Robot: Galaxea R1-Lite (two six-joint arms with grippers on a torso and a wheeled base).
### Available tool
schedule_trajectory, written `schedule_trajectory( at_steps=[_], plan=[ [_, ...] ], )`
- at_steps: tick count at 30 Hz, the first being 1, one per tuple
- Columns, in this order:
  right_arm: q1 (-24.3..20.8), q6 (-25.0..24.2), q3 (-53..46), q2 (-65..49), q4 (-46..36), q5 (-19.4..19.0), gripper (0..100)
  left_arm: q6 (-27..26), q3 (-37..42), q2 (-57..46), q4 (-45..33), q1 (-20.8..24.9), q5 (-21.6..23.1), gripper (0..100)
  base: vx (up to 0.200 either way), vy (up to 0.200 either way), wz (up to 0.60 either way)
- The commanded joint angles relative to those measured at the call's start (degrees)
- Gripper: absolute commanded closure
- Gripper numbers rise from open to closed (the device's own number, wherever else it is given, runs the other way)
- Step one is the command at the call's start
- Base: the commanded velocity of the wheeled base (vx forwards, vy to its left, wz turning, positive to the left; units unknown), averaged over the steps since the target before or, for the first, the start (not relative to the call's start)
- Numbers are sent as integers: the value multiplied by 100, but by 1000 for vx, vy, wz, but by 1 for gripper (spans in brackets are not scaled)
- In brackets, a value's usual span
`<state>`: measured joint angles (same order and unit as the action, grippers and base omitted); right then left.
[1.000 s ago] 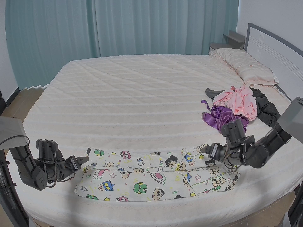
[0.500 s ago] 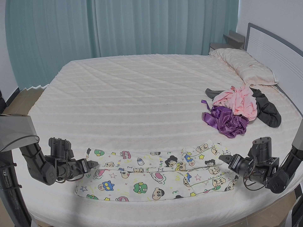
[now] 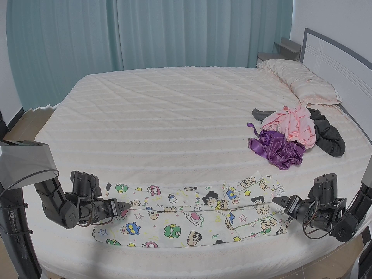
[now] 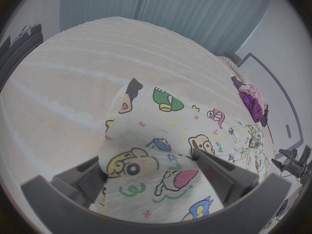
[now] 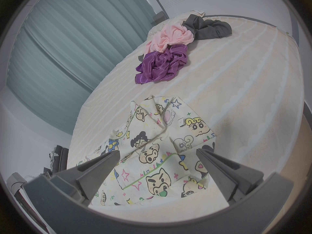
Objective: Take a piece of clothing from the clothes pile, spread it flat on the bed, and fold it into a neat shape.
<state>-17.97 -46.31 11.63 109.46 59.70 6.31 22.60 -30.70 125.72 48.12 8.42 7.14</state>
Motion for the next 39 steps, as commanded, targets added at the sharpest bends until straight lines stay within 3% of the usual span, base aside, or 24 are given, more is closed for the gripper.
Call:
schedule_trajectory(
  at_steps=[1, 16, 21, 26, 35, 39],
  plan=[
    [-5, -1, -12, 40, 7, 1, 0, 7, 11, 110, -4, 19, 15, 100, 0, 0, 0],
    [83, -9, -117, -12, 7, 19, 0, 34, 125, -373, -57, -60, -2, 100, 0, 0, 0],
    [127, -9, -135, -30, 7, 28, 0, -19, 108, -883, -575, -254, -20, 100, 0, 0, 0],
    [118, -9, -143, -83, 7, 36, 0, -494, 46, -1322, -1050, -798, -20, 100, 0, 0, 0],
    [118, -1, -179, -162, 7, 45, 0, -581, -68, -1577, -1375, -1343, 15, 100, 0, 0, 0],
    [118, -1, -187, -179, 33, 54, 0, -722, -420, -1718, -1709, -1844, 24, 100, 0, 0, 0]
  ],
)
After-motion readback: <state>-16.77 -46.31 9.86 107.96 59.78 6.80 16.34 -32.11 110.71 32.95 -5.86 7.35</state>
